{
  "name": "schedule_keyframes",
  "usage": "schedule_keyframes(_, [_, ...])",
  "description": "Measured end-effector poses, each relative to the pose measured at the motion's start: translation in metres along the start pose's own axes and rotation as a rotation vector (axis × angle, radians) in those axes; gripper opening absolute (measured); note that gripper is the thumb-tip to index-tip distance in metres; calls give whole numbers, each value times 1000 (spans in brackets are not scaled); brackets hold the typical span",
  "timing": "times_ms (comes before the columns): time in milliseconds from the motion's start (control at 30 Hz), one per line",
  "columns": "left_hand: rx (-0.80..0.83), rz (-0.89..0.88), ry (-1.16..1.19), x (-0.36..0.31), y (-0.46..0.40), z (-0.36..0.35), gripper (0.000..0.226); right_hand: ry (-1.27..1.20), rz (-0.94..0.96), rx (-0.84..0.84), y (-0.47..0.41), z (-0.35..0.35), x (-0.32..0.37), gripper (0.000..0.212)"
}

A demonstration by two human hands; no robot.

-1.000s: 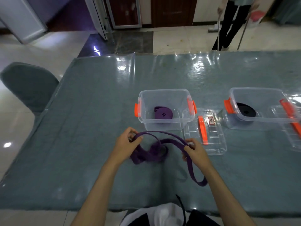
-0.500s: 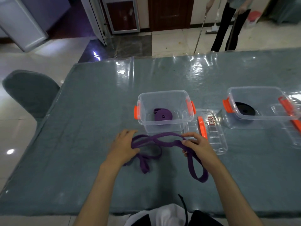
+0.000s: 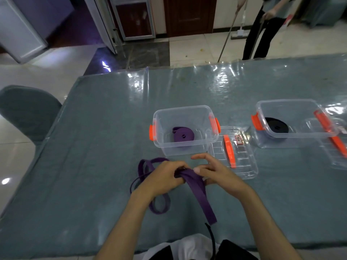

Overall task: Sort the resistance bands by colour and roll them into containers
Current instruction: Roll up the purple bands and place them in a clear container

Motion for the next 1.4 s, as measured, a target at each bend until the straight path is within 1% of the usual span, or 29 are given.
schedule_keyframes(167, [-62, -4, -127, 5, -5, 13, 19, 97, -42, 33, -8, 9, -14, 37])
schedule_keyframes(300, [-117, 38, -59, 18, -6, 28, 18, 146, -102, 137, -13, 2, -25, 50])
schedule_keyframes(400, [-189, 55, 27, 20, -6, 41, 20, 290, -121, 192, -18, -8, -30, 57])
schedule_keyframes(500, [-234, 50, 79, 23, -4, 52, 19, 241, -97, 184, -26, -9, -39, 54])
schedule_keyframes(567, [-239, 65, 76, 31, -2, 58, 18, 174, -70, 137, -27, -1, -40, 48])
schedule_keyframes(633, [-212, 113, 66, 43, 1, 61, 22, 99, -46, 49, -26, 13, -38, 47])
schedule_keyframes(733, [-54, 193, 81, 58, 7, 56, 31, -34, 54, -127, -21, 40, -27, 43])
schedule_keyframes(800, [35, 211, 130, 62, 12, 50, 29, -129, 128, -265, -16, 57, -19, 41])
schedule_keyframes(867, [56, 219, 205, 62, 15, 45, 26, -210, 175, -362, -12, 69, -15, 40])
schedule_keyframes(933, [60, 219, 297, 61, 17, 40, 26, -210, 213, -421, -6, 74, -7, 40])
schedule_keyframes(1033, [39, 227, 346, 60, 19, 36, 25, -177, 280, -464, 2, 75, 9, 51])
schedule_keyframes(1100, [-21, 232, 312, 59, 19, 40, 23, -159, 336, -446, 6, 71, 23, 54])
schedule_keyframes(1133, [-83, 224, 300, 58, 20, 45, 23, -144, 360, -430, 8, 68, 33, 54])
schedule_keyframes(1233, [-351, 158, 152, 45, 21, 70, 21, -71, 420, -376, 16, 54, 69, 54])
schedule_keyframes(1300, [-512, 131, 71, 35, 25, 81, 20, 12, 459, -311, 18, 39, 96, 50])
schedule_keyframes(1333, [-559, 119, 73, 29, 25, 83, 20, 28, 479, -293, 20, 34, 109, 47])
schedule_keyframes(1400, [-592, 99, 118, 20, 21, 81, 19, 52, 523, -278, 23, 27, 135, 41])
Point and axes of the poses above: each hand's wrist, its own y-axis away from the middle knuckle, its own z-axis out of the back of the hand, x = y × z, the point moved 9 cm from there along -y, towards the middle knuckle, and after that the axes turned 4 degrees about -y, right-handed, at the moved point
